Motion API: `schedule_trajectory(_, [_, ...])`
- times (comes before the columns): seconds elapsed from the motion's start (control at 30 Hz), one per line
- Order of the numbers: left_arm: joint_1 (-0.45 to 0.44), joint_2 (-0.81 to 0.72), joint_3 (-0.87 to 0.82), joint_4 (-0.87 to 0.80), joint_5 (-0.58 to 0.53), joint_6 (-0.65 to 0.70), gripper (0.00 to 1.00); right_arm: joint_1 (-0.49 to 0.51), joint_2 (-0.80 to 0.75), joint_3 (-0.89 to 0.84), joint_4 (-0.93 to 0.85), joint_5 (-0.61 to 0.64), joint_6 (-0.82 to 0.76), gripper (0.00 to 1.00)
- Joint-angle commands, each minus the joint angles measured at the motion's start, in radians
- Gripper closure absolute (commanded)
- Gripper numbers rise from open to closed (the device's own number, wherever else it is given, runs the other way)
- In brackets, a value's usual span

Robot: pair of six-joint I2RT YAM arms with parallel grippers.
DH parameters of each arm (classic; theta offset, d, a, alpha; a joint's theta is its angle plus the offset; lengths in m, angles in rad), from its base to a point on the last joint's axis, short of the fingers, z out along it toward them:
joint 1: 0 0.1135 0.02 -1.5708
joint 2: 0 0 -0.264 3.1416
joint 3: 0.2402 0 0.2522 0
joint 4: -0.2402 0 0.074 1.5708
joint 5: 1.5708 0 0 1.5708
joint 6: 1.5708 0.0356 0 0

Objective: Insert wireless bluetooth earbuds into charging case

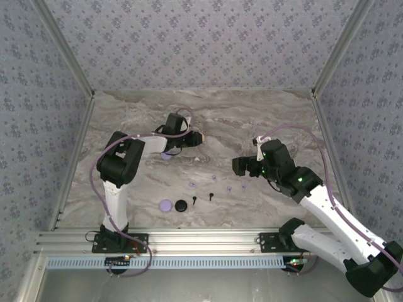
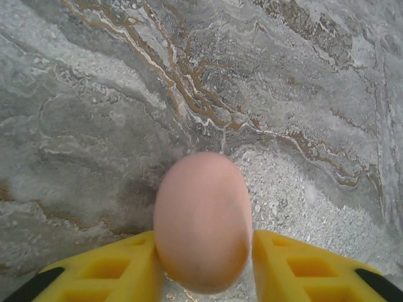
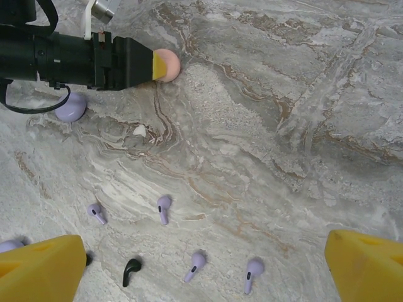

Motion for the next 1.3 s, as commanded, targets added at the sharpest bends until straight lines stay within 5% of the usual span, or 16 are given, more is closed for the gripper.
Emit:
schedule_trajectory(0.0, [0.016,-0.073,-0.021,-0.067,-0.02,0.033,0.53,-0.004,0.013,0.021,-0.019,-0.023,0.007,0.0])
schedule_trajectory(0.3, [0.028,-0.412,-0.192,-0.1,-0.085,0.09,0.38,0.051,0.041,0.03,-0.036,-0.055,-0.045,0.0])
schedule_trajectory(0.57, [0.03,-0.831,-0.525,-0.041,-0.22,-0.006,0.22,0.297,0.164,0.036,0.012,-0.004,-0.215,0.0])
schedule_trajectory(0.77, [0.044,-1.035,-0.622,-0.111,-0.297,-0.053,0.1,0.467,0.331,0.064,0.093,0.04,-0.35,0.0])
schedule_trajectory(1.27, [0.141,-1.288,-0.713,-0.257,-0.377,-0.074,0.01,0.678,0.893,0.428,-0.002,0.125,-0.122,0.07])
